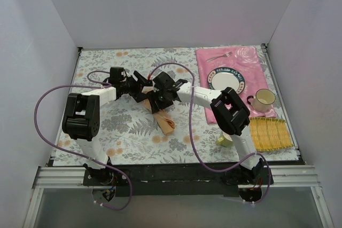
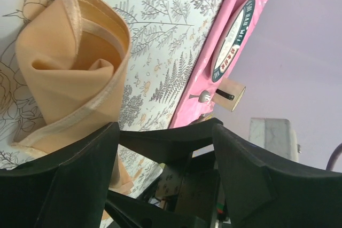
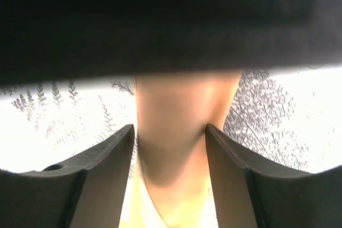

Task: Fold the napkin, place the utensils inside, and roll it up
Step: Roll the napkin with the utensil

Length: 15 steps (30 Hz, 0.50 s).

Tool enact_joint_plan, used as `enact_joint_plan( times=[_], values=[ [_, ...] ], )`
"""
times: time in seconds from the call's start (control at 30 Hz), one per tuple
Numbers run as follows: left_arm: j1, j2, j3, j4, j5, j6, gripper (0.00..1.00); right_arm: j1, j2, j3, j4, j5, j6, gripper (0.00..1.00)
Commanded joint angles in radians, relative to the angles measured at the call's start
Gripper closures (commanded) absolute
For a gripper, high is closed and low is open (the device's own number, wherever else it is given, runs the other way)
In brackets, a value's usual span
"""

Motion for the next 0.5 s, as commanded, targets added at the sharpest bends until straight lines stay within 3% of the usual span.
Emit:
enact_joint_plan(
  times=[0.0,0.33,0.43,0.47],
  values=[
    [-0.005,0.020,0.028,0.016,0.032,-0.010,0.31,-0.005,-0.090,0.006,-0.058,0.018,0.005,0.34],
    [-0.013,-0.007,0.020,0.043,0.021,-0.017,0.31,-0.006,-0.200,-0.048,-0.058,-0.017,0.011,0.32],
    [-0.014,-0.027,0.033,0.027,0.010,-0.015,0.31,-0.006,-0.208,-0.071,-0.014,-0.085,0.023,0.39],
    [-0.014,-0.034,0.037,0.027,0.009,-0.020,0.31,-0.008,-0.202,-0.091,0.006,-0.118,0.028,0.47]
  ],
)
